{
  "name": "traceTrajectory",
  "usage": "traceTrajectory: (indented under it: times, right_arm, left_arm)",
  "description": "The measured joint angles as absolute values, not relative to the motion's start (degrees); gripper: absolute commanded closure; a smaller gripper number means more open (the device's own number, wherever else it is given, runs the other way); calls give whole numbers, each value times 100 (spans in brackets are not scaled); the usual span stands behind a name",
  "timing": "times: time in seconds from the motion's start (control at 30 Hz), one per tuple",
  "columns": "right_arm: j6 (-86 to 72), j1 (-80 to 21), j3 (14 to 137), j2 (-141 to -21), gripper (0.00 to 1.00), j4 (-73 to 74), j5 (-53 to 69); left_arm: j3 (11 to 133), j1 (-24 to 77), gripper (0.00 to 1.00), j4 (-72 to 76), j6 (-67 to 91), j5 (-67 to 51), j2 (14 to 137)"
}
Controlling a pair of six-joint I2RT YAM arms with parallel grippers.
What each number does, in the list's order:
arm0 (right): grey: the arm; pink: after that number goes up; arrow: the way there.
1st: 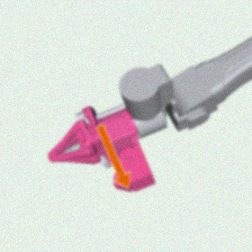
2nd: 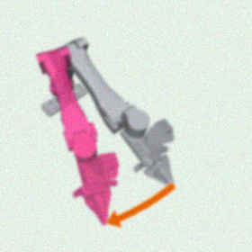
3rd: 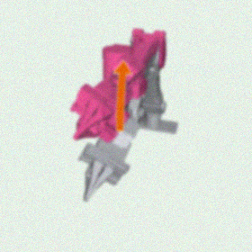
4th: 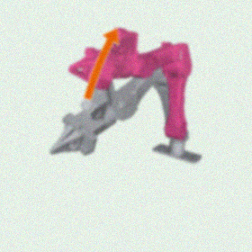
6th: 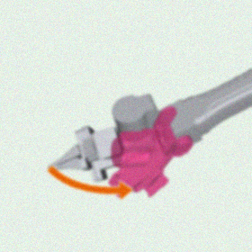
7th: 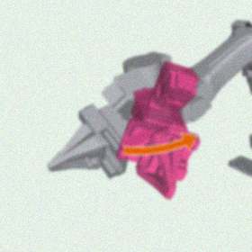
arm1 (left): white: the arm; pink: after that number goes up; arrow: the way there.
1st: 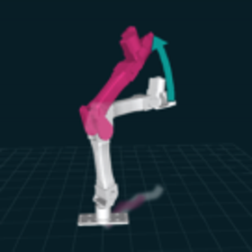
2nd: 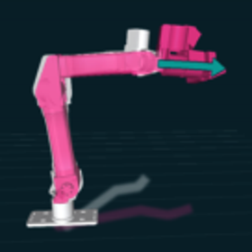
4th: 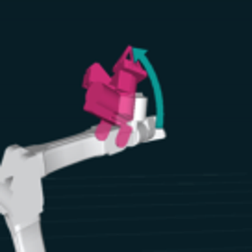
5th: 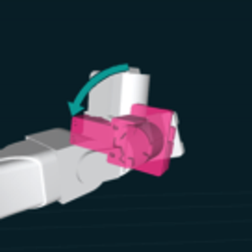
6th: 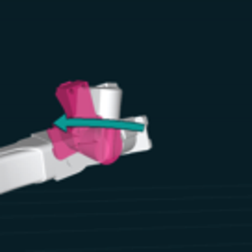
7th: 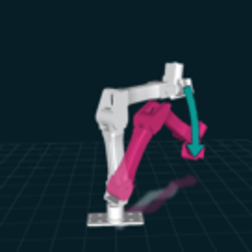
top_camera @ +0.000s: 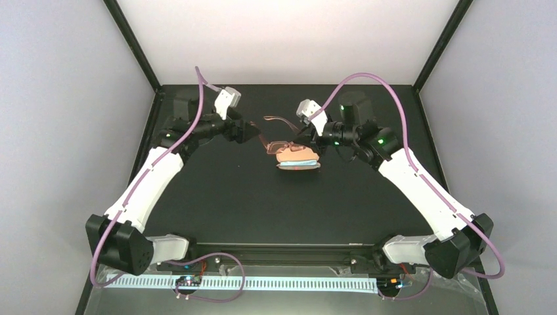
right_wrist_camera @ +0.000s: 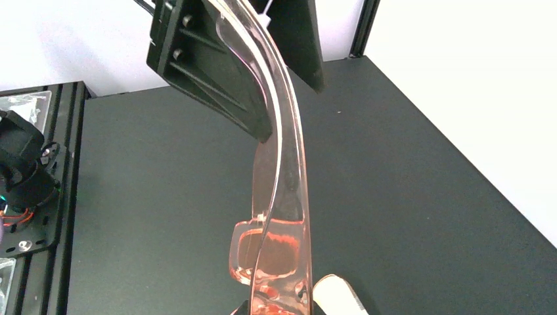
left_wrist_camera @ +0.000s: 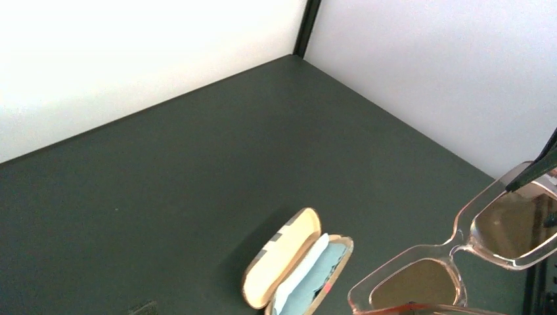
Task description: Organize the sunglasses
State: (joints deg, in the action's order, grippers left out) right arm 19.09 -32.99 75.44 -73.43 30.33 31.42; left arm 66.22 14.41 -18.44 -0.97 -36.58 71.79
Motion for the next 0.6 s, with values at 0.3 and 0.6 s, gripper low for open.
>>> traceTrajectory:
  times: [0.3, 0.6]
  right_arm:
    - [1785, -3262, 7535, -7343, 94, 2932, 3286]
    - [1693, -3153, 7435, -7343, 95, 2832, 3306]
  left_arm:
    - [6744, 1890, 7, -1752, -86, -3798, 7544]
    - [6744, 2217, 2, -1772, -541, -4372, 7575]
